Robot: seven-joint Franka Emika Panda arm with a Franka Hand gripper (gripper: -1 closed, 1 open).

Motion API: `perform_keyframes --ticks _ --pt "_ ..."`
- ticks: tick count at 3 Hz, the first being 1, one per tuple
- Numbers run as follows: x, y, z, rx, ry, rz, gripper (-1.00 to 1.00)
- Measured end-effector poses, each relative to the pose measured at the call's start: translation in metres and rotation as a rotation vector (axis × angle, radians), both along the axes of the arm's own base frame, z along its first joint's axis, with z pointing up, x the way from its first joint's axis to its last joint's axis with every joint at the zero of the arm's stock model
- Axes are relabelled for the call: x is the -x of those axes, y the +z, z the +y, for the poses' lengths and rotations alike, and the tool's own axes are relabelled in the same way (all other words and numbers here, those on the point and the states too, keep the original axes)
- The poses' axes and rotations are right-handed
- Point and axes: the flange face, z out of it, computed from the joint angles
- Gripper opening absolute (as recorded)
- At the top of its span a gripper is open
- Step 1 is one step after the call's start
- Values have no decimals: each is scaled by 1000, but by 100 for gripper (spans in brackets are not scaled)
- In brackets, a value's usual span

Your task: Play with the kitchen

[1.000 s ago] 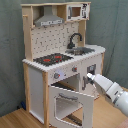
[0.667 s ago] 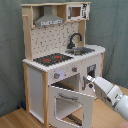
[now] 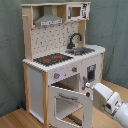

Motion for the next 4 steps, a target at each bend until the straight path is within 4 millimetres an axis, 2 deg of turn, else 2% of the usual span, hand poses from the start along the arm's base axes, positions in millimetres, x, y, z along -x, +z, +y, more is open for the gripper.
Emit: perform_keyframes --ticks 2,4 --pt "4 -32 17 -141 52 64 100" --pt "-3 -71 21 -270 88 174 100"
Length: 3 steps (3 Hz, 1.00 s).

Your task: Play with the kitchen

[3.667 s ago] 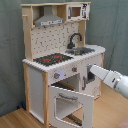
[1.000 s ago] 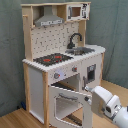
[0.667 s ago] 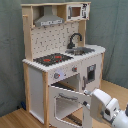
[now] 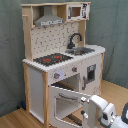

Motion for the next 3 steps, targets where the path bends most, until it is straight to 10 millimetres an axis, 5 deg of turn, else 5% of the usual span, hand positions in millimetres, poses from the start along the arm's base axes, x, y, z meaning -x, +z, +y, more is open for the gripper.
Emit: perform_keyframes --ticks 2,3 --pt "-24 -32 2 -103 17 135 100" --pt "-55 -51 -1 -90 5 194 100"
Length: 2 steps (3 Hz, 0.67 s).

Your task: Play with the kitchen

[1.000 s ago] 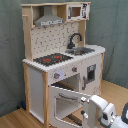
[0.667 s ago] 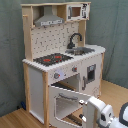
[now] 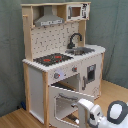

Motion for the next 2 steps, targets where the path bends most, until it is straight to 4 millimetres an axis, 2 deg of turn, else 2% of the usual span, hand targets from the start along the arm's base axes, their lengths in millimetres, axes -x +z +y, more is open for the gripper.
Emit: perform_keyframes --ticks 1,2 --pt "-5 -48 -25 62 -18 57 100" --pt "-26 -68 -49 50 -55 66 100"
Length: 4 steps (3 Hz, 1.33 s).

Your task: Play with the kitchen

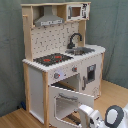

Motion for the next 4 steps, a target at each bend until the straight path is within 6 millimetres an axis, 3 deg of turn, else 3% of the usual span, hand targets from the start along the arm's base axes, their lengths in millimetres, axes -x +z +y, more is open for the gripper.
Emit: perform_keyframes --ticks 1,2,4 --pt "-30 -14 -19 -44 -57 13 100" --pt "-48 -28 -45 -76 -105 10 100" --pt "-68 -23 -97 -122 -193 20 100"
